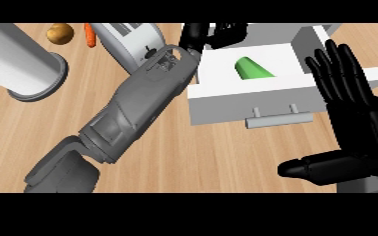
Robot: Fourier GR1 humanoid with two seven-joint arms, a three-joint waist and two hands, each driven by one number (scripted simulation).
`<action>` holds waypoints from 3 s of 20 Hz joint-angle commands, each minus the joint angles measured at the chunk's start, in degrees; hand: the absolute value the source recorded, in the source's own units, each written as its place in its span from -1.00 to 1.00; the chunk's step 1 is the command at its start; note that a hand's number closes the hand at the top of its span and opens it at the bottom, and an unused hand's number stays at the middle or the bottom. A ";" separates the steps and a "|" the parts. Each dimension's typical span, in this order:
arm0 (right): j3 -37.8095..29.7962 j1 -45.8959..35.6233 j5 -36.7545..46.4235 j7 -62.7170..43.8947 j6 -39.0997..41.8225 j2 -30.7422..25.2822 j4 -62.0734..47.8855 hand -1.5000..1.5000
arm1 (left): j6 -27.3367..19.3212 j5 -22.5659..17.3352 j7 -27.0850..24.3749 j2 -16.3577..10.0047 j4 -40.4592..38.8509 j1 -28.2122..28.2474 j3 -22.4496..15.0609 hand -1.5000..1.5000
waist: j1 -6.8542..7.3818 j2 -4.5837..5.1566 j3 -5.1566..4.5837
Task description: Pick up the cup, place it into the drawer and close the drawer
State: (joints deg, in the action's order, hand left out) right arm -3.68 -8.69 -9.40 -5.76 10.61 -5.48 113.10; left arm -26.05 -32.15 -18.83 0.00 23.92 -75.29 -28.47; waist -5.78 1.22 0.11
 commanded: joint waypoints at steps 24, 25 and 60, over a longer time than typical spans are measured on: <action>-1.47 6.56 -7.94 -2.61 5.94 -2.34 7.86 1.00 | 1.55 -11.73 -6.58 -0.31 12.31 5.89 3.34 -1.00 | 6.07 -1.59 -0.11; -3.35 4.76 -11.54 -7.96 6.81 -6.26 10.32 1.00 | 3.39 -11.82 -5.23 -3.63 13.59 6.15 3.48 -1.00 | 6.27 -1.75 -0.14; 15.21 -1.11 48.70 19.48 -1.09 -12.69 -25.54 -1.00 | 18.47 -15.73 -1.61 -32.45 64.48 65.81 16.27 -1.00 | 6.65 -1.18 -0.08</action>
State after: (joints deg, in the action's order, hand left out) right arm 11.60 -6.72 35.28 9.59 12.53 -18.70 96.19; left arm -10.34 -48.15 -20.38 -31.33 85.95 -13.92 -14.29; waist 1.24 0.02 0.02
